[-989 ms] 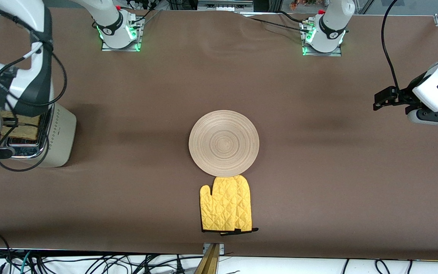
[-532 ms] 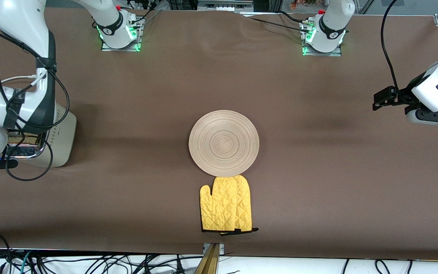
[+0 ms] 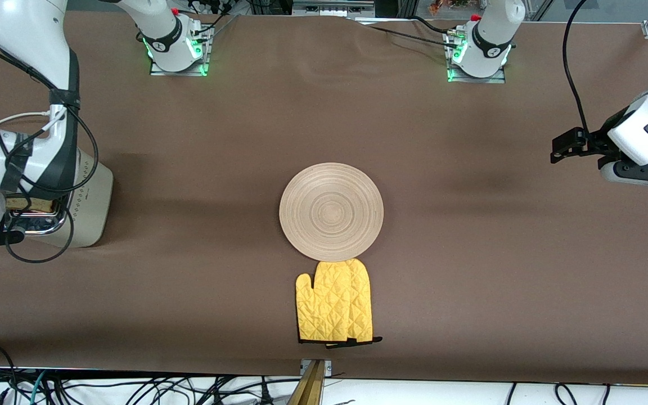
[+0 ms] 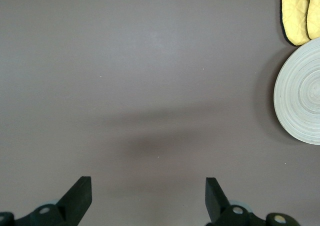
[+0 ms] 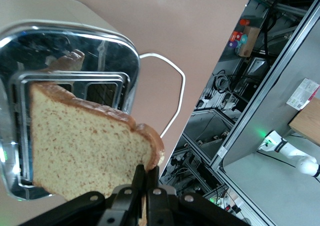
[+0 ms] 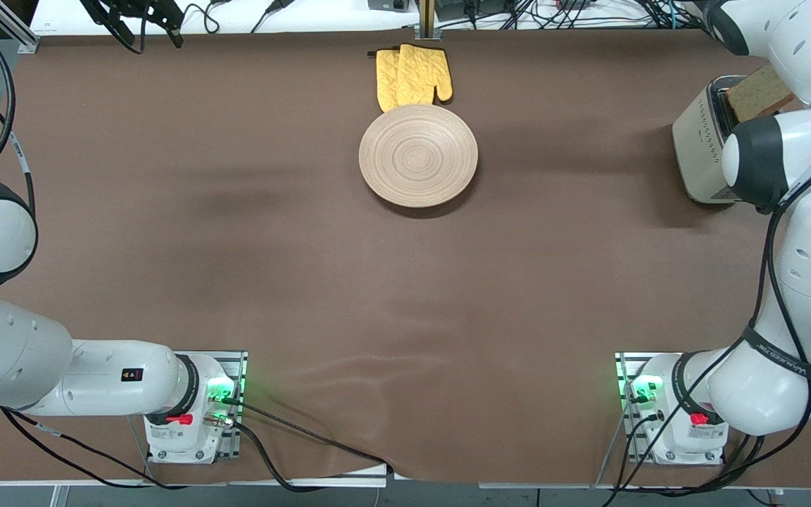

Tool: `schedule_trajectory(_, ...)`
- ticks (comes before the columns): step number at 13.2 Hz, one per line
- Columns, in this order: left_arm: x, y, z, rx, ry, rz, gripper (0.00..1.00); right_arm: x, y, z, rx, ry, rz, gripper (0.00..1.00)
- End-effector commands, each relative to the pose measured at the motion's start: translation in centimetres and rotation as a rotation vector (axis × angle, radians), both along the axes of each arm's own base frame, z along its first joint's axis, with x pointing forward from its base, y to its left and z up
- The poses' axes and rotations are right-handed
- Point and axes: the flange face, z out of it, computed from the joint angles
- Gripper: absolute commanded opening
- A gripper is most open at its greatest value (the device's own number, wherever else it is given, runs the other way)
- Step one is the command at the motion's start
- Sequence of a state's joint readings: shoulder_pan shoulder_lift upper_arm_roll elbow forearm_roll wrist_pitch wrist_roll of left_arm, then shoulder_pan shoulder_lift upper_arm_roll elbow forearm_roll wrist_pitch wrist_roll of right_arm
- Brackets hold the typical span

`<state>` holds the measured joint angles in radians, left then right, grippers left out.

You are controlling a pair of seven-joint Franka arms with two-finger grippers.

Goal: Move plate and put bread in toaster
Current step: 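Lower the bread into the toaster slot with the right gripper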

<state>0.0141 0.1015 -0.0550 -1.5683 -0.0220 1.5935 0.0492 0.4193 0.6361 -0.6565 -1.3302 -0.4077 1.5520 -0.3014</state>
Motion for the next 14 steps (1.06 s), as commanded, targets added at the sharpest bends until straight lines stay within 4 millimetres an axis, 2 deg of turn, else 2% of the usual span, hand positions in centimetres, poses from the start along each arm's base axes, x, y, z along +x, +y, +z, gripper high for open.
schedule_trajectory(1, 0.4, -0.3, 0.4, -0.015, -0.007, -0.005, 1.00, -0.9, -0.4, -0.5, 0.007, 0.034, 0.003, 0.00)
schedule_trajectory(6, 0.4, -0.3, 0.4, -0.015, -0.008, -0.005, 1.00, -0.5, 0.9, -2.2, -0.003, 0.029, 0.007, 0.00)
schedule_trajectory(9, 0.4, -0.3, 0.4, -0.015, -0.008, -0.005, 1.00, -0.1, 2.4, -2.0, -0.037, -0.023, -0.014, 0.00)
schedule_trajectory(14, 0.4, -0.3, 0.4, -0.015, -0.008, -0.005, 1.00, 0.8, 4.8, -2.9, -0.149, -0.128, -0.040, 0.00)
